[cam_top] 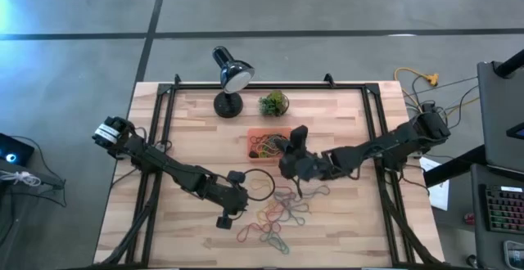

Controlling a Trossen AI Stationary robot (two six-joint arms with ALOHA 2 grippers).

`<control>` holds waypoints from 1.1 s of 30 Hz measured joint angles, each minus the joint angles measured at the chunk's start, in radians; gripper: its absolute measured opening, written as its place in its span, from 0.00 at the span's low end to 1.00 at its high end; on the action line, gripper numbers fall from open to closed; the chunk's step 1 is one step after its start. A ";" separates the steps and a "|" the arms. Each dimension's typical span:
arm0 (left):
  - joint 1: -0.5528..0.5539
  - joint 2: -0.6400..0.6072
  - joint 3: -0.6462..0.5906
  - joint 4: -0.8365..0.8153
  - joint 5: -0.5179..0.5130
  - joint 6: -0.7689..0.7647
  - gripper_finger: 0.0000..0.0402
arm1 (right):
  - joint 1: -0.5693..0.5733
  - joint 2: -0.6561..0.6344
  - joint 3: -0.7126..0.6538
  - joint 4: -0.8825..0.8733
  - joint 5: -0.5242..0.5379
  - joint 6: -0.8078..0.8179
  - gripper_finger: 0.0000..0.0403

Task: Pick and place rubber bands into bin
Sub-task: Put the red rubber band into the orange bin, then put the yellow rubber band into the orange bin

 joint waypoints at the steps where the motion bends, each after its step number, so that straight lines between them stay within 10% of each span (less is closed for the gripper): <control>1: 0.000 0.000 0.000 0.000 0.000 0.000 0.16 | -0.018 0.000 -0.007 -0.001 -0.018 0.014 0.02; 21: 0.000 0.000 0.000 0.000 0.000 0.002 0.16 | -0.236 0.040 -0.066 -0.010 -0.379 0.278 0.03; 33: 0.000 0.000 0.000 0.001 -0.001 0.003 0.16 | -0.237 0.093 -0.066 -0.016 -0.408 0.297 0.23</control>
